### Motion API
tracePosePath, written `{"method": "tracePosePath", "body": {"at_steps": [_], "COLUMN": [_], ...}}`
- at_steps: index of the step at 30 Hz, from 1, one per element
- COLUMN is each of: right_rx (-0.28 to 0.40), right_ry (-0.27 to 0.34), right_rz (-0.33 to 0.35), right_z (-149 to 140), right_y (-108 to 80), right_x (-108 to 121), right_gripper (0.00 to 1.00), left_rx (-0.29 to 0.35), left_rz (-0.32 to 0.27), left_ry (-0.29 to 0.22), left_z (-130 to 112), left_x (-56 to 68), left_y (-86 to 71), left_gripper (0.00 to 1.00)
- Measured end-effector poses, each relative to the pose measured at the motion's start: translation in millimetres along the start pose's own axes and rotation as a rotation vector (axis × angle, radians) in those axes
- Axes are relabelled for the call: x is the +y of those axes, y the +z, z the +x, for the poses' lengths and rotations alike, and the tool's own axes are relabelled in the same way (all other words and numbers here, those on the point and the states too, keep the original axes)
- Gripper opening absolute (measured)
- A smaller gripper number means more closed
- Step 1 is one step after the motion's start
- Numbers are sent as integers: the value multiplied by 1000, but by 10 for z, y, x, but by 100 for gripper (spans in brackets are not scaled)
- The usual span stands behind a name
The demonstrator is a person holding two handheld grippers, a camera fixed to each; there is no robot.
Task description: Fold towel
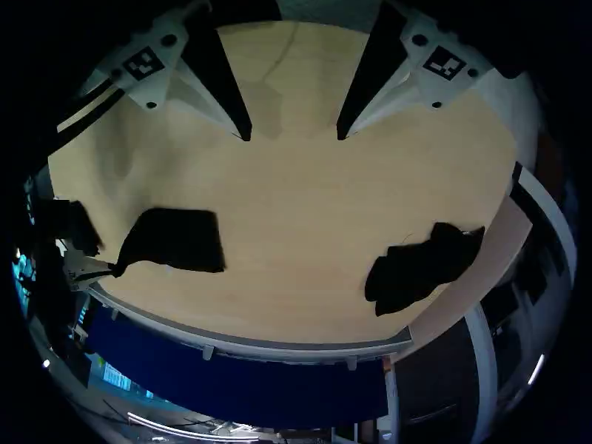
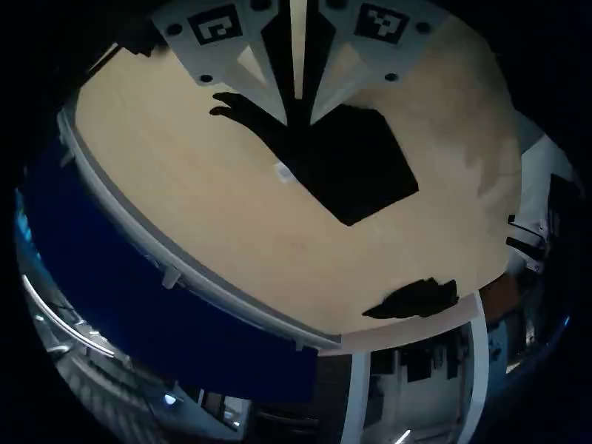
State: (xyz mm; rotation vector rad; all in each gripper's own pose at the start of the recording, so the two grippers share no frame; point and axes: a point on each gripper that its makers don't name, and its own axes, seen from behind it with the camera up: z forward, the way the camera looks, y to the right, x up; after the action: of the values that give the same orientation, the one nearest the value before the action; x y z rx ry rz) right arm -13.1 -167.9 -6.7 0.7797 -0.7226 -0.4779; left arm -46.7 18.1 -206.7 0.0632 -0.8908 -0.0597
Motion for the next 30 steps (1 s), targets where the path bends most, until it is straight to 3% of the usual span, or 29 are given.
{"method": "tracePosePath", "body": {"at_steps": [8, 15, 23, 30], "right_rx": [4, 32, 33, -55], "right_ry": [-26, -68, -125, -105], "right_rz": [11, 63, 161, 249], "right_z": [172, 502, 749, 439], "right_y": [67, 269, 745, 1237], "right_x": [-55, -337, -939, -1442], "right_gripper": [6, 6, 6, 6], "left_rx": [8, 22, 45, 50], "left_rz": [0, 3, 23, 26], "left_ry": [-13, -16, -35, -68], "left_z": [-13, 18, 29, -2], "left_x": [-15, -23, -71, -61], "left_y": [-35, -50, -126, -161], "left_gripper": [85, 85, 85, 85]}}
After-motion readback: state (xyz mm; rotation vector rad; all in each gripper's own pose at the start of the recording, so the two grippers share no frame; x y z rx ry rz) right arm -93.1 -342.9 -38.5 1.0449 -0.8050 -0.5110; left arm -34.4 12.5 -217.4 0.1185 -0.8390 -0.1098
